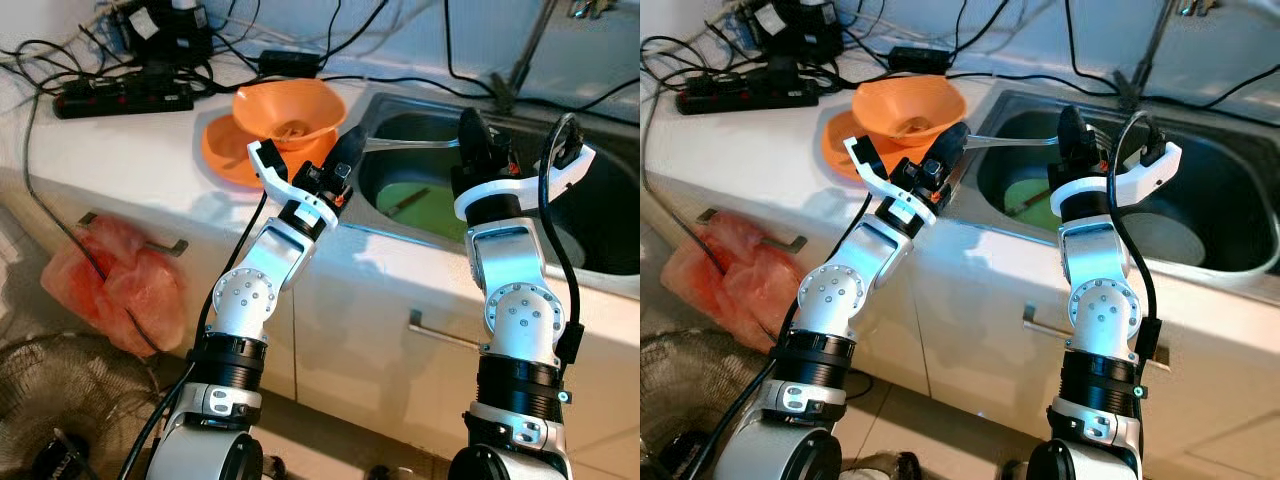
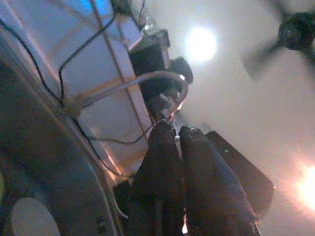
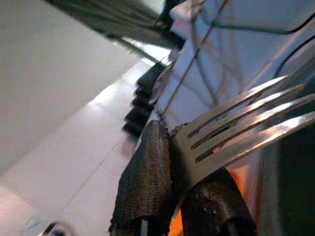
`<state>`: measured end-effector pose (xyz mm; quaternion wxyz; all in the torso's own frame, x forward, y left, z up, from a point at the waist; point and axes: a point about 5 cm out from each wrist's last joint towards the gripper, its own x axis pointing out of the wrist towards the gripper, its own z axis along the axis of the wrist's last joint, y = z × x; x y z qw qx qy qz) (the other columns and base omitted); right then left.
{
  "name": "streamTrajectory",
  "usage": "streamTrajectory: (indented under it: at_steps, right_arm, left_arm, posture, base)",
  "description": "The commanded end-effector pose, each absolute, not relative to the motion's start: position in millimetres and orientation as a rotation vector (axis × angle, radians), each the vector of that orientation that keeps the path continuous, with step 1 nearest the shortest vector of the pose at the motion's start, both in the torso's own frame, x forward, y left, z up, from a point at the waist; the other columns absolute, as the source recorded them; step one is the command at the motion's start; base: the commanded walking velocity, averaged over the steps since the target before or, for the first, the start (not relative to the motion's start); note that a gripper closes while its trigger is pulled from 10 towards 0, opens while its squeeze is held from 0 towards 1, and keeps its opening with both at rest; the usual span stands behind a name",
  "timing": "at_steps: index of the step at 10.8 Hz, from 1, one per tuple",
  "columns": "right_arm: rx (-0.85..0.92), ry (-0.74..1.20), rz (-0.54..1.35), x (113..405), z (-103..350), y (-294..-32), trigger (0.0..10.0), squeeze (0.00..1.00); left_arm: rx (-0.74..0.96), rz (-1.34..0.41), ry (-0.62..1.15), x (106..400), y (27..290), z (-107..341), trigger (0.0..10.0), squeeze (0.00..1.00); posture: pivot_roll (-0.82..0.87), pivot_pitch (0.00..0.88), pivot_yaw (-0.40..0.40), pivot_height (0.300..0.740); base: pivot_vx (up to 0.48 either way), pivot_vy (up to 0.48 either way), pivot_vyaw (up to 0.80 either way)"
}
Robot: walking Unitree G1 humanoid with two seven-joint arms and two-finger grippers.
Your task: Kitchen organization
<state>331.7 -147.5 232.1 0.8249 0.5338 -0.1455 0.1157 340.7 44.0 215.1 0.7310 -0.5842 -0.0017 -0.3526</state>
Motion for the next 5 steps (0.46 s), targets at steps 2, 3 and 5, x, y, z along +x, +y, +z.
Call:
streamTrajectory:
  at_steps: [2,3,5]
  right_arm:
    - [1.103,-0.351,0.234,329.1,241.4,-152.6,0.0,0.0]
    - [1.103,-0.351,0.234,329.1,241.4,-152.6,0.0,0.0]
    - [1.103,-0.351,0.234,329.1,241.4,-152.6,0.0,0.0]
  left_arm:
    - [-1.423,-0.782,0.041,327.6,6.3,211.0,10.0,0.0]
    - [-1.423,-0.782,0.041,327.6,6.3,211.0,10.0,0.0]
    - [-1.423,-0.782,0.041,327.6,6.3,211.0,10.0,0.0]
  posture:
    - [0.07,0.199,0.047,0.74]
    - [0.07,0.199,0.047,0.74]
    - [0.07,0.199,0.047,0.74]
  base:
    - [0.0,0.0,0.0]
    - [0.0,0.0,0.0]
    - [0.0,0.0,0.0]
